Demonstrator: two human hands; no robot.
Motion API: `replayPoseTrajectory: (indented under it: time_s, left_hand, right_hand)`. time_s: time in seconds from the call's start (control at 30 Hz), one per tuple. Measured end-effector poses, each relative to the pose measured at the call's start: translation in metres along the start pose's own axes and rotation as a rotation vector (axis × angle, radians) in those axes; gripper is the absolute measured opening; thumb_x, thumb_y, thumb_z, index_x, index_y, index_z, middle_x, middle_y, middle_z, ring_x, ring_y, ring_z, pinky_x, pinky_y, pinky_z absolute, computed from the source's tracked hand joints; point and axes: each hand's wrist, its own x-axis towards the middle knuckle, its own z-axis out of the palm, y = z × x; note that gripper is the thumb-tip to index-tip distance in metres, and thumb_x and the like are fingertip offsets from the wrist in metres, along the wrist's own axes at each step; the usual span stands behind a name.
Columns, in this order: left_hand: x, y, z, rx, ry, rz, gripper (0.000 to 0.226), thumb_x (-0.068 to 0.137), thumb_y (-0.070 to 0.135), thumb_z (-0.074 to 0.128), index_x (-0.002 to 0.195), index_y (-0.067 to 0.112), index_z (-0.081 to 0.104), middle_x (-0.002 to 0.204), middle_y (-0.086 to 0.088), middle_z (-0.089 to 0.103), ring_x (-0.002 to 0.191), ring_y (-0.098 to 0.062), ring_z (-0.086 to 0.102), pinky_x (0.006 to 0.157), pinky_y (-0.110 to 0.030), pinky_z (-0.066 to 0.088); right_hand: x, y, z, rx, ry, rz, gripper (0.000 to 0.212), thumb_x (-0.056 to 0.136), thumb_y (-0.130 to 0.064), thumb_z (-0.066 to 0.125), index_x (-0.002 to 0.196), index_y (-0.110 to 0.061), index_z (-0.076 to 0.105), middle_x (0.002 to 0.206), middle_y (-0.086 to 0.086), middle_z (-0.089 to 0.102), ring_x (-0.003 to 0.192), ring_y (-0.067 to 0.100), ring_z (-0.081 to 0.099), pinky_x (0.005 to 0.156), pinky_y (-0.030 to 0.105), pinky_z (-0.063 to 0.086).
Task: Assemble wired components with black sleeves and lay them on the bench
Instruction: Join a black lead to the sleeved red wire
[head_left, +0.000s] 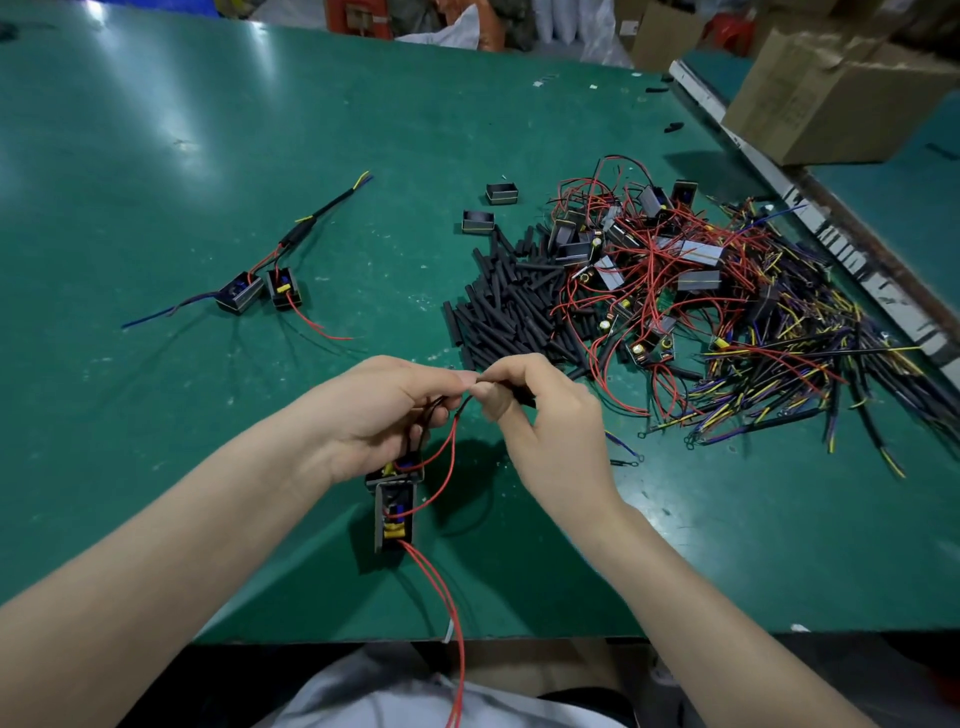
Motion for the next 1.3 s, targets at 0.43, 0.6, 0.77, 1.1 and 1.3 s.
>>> replayPoseTrajectory:
  time_s: [0.43, 0.6, 0.77, 1.1, 1.3]
  left_hand:
    - [0.008, -0.007, 0.008, 0.013, 0.084, 0.165, 0.02, 0.089, 0.005, 0.059, 0.077, 0.014, 0.073, 0.068, 0.0, 0.056, 0.055, -0.004, 0.042, 0.054, -0.018, 0.029]
    - [0.002, -0.011, 0.006, 0.273, 0.147, 0.452, 0.015, 0.089, 0.009, 0.064, 0.08, 0.021, 0.069, 0.078, -0.009, 0.07, 0.069, -0.007, 0.055, 0.067, -0.016, 0.044]
    - [0.001, -0.013, 0.006, 0.379, 0.183, 0.524, 0.014, 0.089, 0.009, 0.063, 0.081, 0.02, 0.068, 0.083, -0.011, 0.07, 0.068, -0.009, 0.053, 0.062, -0.015, 0.041]
    - [0.005, -0.007, -0.006, 0.259, 0.009, 0.346, 0.007, 0.087, 0.018, 0.065, 0.087, 0.019, 0.072, 0.076, 0.01, 0.069, 0.071, -0.001, 0.055, 0.069, -0.01, 0.044]
    - [0.002, -0.008, -0.009, 0.199, -0.007, 0.373, 0.015, 0.09, 0.011, 0.06, 0.09, 0.019, 0.072, 0.071, 0.009, 0.068, 0.065, 0.0, 0.057, 0.067, -0.006, 0.044]
  right_hand:
    - [0.008, 0.001, 0.004, 0.174, -0.079, 0.429, 0.009, 0.089, -0.03, 0.067, 0.086, -0.022, 0.064, 0.075, -0.011, 0.068, 0.074, 0.005, 0.063, 0.073, 0.028, 0.05]
    - [0.01, 0.006, 0.001, 0.373, -0.184, 0.514, 0.011, 0.089, -0.03, 0.065, 0.08, -0.025, 0.067, 0.063, -0.01, 0.068, 0.066, -0.002, 0.063, 0.063, 0.018, 0.045]
    - [0.007, 0.002, 0.003, 0.396, -0.16, 0.517, 0.012, 0.091, -0.027, 0.064, 0.081, -0.021, 0.068, 0.062, -0.009, 0.066, 0.062, -0.002, 0.059, 0.061, 0.015, 0.043]
    - [0.0, 0.003, 0.003, 0.123, -0.008, 0.215, 0.013, 0.091, -0.025, 0.065, 0.097, -0.014, 0.069, 0.077, -0.007, 0.069, 0.074, 0.01, 0.063, 0.073, 0.035, 0.051]
    - [-0.001, 0.01, -0.004, 0.292, -0.09, 0.266, 0.023, 0.09, -0.016, 0.066, 0.106, -0.031, 0.061, 0.092, -0.011, 0.069, 0.091, 0.004, 0.064, 0.087, 0.029, 0.05]
